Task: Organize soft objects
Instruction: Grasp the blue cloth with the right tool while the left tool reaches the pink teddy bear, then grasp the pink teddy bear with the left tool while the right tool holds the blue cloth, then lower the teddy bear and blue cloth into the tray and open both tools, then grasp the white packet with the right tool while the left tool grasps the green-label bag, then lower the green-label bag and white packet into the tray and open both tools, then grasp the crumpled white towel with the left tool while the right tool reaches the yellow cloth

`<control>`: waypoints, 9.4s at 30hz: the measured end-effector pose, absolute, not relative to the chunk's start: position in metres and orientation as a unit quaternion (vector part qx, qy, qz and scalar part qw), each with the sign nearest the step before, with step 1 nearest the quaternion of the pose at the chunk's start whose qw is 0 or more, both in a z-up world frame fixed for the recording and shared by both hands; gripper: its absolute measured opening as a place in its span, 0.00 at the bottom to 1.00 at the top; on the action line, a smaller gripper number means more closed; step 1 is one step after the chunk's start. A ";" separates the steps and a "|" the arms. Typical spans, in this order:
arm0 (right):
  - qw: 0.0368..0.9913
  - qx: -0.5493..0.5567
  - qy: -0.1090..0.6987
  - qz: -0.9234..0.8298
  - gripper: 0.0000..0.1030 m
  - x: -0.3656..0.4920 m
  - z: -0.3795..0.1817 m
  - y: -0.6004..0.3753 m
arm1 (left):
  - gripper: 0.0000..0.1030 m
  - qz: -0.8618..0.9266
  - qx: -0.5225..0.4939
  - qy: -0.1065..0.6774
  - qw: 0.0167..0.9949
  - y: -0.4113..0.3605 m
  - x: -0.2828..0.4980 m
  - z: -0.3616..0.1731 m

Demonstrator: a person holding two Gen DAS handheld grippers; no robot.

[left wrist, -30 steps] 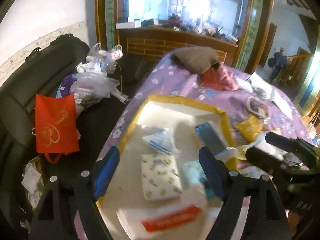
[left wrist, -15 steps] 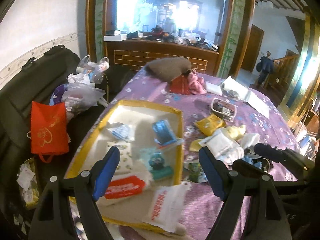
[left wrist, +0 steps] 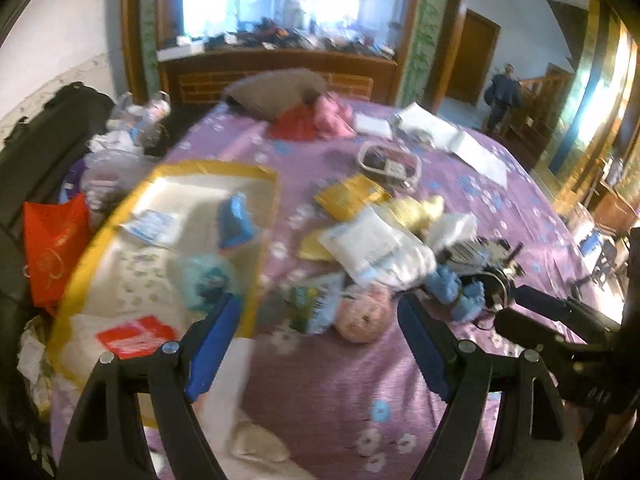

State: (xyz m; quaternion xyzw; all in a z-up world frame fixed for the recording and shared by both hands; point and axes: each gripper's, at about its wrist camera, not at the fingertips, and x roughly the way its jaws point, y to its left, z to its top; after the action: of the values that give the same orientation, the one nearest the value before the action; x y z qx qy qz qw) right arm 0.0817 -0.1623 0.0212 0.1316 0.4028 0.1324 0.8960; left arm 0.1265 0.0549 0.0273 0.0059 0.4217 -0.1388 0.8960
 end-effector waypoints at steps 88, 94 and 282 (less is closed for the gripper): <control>0.881 0.102 0.437 0.149 0.27 0.109 -0.028 -0.154 | 0.47 -0.211 0.110 0.482 0.844 -0.009 0.133 -0.059; 0.882 0.101 0.436 0.149 0.27 0.108 -0.024 -0.153 | 0.40 -0.207 0.035 0.461 0.862 0.017 0.120 -0.042; 0.881 0.158 0.398 0.203 0.74 0.184 0.051 -0.088 | 0.88 -0.101 -0.088 0.412 0.901 0.189 0.209 0.045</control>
State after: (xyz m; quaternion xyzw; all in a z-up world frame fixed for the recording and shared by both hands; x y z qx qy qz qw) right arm 0.1837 -0.0875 0.0511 0.1581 0.3976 0.2029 0.8808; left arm 0.2089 0.1886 0.0449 -0.0882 0.4117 -0.1010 0.9014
